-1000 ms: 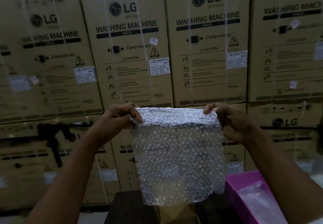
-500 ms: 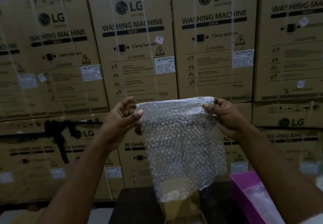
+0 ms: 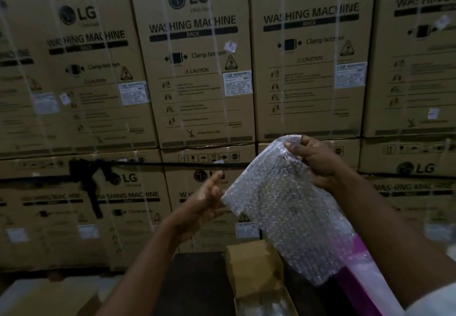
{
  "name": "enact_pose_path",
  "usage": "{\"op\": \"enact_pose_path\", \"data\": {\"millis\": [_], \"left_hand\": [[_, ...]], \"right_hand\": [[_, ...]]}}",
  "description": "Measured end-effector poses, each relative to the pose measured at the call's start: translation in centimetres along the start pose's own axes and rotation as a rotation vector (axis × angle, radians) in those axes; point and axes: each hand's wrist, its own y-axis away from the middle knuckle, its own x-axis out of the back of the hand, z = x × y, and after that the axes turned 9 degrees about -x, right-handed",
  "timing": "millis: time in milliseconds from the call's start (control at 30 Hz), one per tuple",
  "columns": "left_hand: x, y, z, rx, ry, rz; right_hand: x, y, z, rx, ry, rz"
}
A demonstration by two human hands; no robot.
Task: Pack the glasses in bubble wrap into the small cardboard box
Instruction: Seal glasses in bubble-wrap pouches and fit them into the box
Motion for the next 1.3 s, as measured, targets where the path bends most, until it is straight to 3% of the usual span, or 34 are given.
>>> {"op": "enact_pose_path", "data": {"millis": [167, 267, 367, 500, 633, 700, 833, 967, 1167, 1300], "left_hand": [[-2.7, 0.5, -2.5, 0.04, -0.138, 0.03], [-1.9, 0.4, -2.5, 0.041, -0.011, 0.148], [0.0, 0.4, -0.5, -0.016, 0.162, 0.163], [1.5, -0.3, 2.7, -0.125, 0.091, 0.264], [2.2, -0.8, 4.4, -0.22, 0.078, 0.371], [2.7, -0.9, 4.7, -0.228, 0.04, 0.401], [3.4, -0.3, 5.0, -0.217, 0.075, 0.316], [4.4, 0.3, 5.2, -0.176, 0.109, 0.209], [4.8, 0.7, 5.6, -0.13, 0.076, 0.201], [3.9, 0.4, 5.4, -0.189, 0.005, 0.278]], "right_hand": [[0.1, 0.4, -0.4, -0.055, 0.056, -0.064], [1.1, 0.6, -0.8, -0.056, 0.14, -0.077], [2.3, 0.6, -0.6, -0.047, 0.202, -0.051], [2.3, 0.8, 0.3, -0.022, 0.211, -0.081], [2.4, 1.2, 0.8, -0.041, 0.079, -0.306], [2.5, 1.3, 1.2, -0.076, 0.134, -0.387], [2.4, 0.8, 2.0, -0.091, 0.256, -0.37], [2.3, 0.8, 1.8, 0.03, 0.213, -0.328], [2.4, 1.2, 0.8, 0.149, 0.318, -0.342], [2.8, 1.7, 0.1, 0.186, 0.117, -0.409]]}}
